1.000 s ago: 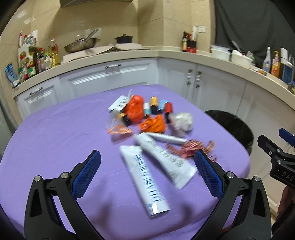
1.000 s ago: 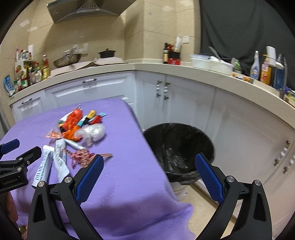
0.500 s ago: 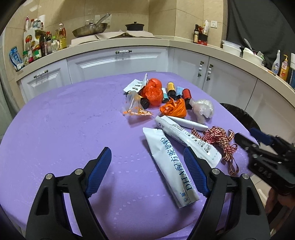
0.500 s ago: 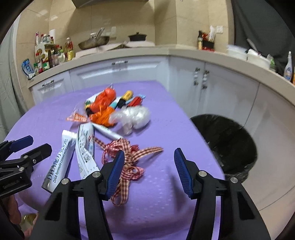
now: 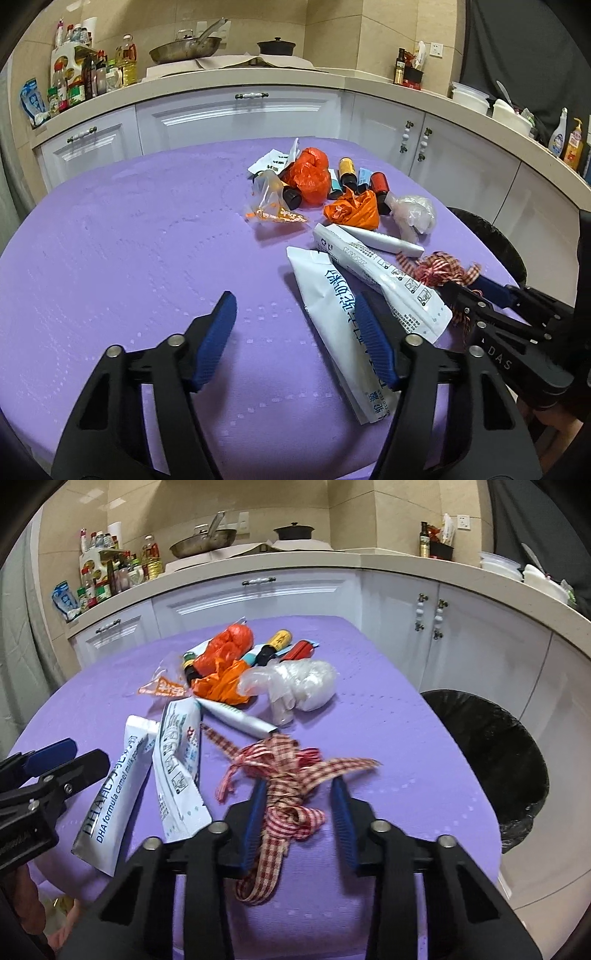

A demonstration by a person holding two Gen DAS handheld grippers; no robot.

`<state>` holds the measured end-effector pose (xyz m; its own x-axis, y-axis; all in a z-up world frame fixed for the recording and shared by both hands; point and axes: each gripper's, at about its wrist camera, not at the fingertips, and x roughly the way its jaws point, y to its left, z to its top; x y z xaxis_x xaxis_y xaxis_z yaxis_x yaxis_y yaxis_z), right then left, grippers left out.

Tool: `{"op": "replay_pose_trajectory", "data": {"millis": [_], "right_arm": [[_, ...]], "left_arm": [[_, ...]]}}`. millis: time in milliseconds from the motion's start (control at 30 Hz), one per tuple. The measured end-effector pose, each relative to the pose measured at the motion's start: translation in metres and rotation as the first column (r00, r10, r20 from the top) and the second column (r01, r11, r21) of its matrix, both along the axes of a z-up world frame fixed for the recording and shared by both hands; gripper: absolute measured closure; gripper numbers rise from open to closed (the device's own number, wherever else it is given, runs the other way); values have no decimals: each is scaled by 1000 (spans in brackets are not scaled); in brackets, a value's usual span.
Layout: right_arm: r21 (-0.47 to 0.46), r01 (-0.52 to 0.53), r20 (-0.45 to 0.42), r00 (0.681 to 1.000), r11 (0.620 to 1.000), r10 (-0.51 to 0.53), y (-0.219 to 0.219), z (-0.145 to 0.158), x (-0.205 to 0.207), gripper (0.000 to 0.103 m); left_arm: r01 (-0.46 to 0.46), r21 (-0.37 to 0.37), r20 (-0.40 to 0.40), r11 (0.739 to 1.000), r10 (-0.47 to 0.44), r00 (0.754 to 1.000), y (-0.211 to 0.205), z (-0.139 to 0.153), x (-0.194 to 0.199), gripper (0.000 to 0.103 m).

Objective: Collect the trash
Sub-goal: 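Grasp the white DHA tube with the left tool while the right tool grasps the checked ribbon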

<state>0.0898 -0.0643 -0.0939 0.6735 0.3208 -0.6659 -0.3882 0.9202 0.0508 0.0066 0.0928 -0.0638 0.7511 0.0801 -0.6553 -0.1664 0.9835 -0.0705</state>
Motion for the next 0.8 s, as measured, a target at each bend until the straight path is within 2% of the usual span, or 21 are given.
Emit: {"op": "replay_pose_trajectory", "data": {"millis": [267,400,467,600,700,800], "right_arm": [[17,33,8,999,999,-33,-15,2,-2,78],[29,49,9,999,998,-49,-24,2,-4,78],[35,54,9,998,998,-54,-28,2,-4,78],[45,59,10,998,997,-60,-33,2,-6,78],[51,64,13,998,997,-65,-37,2,-7,78],[56,68,16,998,996,-69,-37,3,-9,78]], "left_arm": [[39,-3,-2,999,-39,999,-16,-3,3,41],[44,4,-29,999,-44,999,-24,-11,7,42],[40,8,-41,999,-40,998,-26,-16,8,49],[44,5,-51,999,-44,998,-28,-23,6,71],[41,6,-46,999,-41,998,-27,-23,3,79],[31,14,-28,999,-30,999,-23,-18,-3,82]]}}
